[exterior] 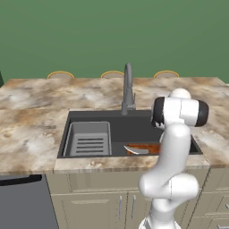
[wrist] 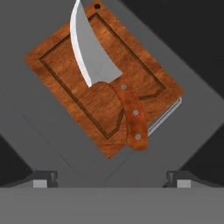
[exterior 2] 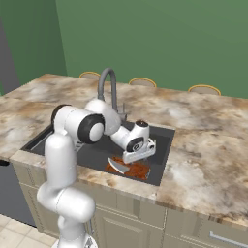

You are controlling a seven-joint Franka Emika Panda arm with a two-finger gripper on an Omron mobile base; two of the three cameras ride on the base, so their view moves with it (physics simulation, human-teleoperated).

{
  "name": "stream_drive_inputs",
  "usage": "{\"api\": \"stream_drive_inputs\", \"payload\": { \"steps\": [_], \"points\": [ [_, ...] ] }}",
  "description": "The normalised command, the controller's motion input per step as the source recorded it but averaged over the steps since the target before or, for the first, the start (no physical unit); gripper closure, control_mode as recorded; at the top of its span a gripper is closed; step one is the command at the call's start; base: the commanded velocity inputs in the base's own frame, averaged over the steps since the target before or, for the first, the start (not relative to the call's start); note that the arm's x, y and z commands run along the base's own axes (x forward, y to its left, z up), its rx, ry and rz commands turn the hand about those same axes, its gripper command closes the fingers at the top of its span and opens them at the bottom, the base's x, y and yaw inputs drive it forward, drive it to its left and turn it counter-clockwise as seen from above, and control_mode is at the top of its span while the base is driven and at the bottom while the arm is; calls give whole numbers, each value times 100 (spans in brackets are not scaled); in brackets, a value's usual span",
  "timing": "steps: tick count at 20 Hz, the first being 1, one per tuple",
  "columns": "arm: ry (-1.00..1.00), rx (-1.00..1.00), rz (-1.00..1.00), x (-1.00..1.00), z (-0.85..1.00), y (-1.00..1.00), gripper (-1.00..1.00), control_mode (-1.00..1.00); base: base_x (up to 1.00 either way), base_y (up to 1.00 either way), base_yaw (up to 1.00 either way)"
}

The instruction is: Move the cutting board and knife to the sink. Then move spray from the cabinet to the counter.

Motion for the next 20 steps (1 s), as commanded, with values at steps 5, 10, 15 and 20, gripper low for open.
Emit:
{"api": "stream_drive_inputs", "payload": {
  "steps": [5,10,15,20],
  "points": [
    [-5,0,-15,-29,67,0,-100,-100,0,0,0],
    [-6,0,-17,-35,61,0,-100,-100,0,0,0],
    [-7,0,-19,-42,56,2,-100,-100,0,0,0],
    [-8,-1,-22,-41,54,2,-100,-100,0,0,0]
  ]
}}
